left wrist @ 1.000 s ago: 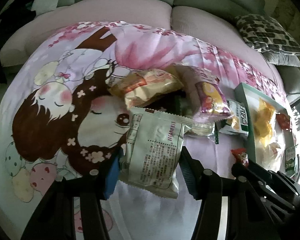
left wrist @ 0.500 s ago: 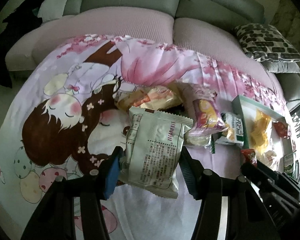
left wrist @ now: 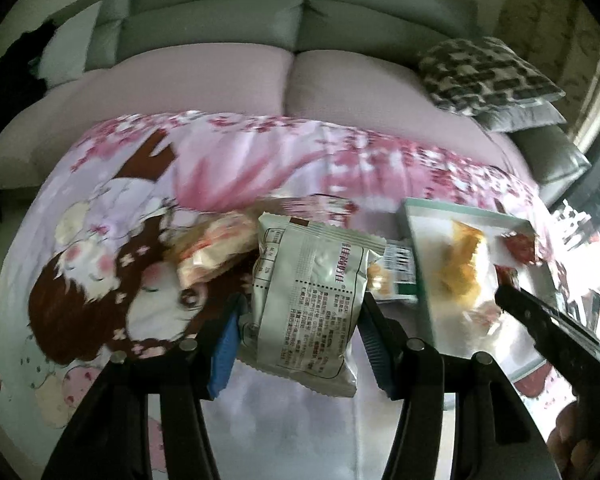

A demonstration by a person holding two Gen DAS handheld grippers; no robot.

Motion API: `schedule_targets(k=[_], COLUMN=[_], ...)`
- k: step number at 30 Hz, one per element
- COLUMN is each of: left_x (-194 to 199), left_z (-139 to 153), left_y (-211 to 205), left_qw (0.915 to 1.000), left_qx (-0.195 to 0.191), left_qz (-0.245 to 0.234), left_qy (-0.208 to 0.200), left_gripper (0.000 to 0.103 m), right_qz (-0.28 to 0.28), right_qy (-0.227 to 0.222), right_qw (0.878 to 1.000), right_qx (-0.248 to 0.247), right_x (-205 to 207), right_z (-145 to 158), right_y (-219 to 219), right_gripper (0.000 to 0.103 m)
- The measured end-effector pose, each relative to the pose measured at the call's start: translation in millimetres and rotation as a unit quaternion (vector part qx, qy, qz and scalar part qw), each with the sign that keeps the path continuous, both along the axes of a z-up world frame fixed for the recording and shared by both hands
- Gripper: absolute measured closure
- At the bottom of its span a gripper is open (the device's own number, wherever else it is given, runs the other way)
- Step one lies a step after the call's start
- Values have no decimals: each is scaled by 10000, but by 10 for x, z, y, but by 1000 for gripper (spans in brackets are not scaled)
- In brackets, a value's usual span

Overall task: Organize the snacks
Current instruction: 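Lift and carry the white bag and red candy over the tray with both grippers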

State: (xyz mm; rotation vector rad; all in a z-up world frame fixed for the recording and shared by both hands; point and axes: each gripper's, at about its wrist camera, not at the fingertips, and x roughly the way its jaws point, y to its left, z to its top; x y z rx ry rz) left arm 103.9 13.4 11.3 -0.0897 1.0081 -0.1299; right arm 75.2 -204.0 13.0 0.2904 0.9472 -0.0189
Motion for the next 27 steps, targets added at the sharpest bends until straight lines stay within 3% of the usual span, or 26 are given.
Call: schedule_targets(k=[12, 19, 27], left_x=[154, 299, 396], left_z=[60, 49, -124], left_y=[-881, -1506, -2023], left_qw=[9932, 9819, 9703], left_qx=[170, 124, 290], left_qz=[-1152, -1890, -2400], left_qy=[-7, -18, 60], left_gripper=[45, 45, 45], right_qz=[-1075, -1526, -1801], right_qy=[13, 57, 154], right_qw=[9942, 9882, 9831], right_qx=[67, 146, 280], right_x=[-71, -92, -94], right_z=[-51, -148, -289], right_y=[-816, -1195, -1440], right_gripper=[75, 75, 75])
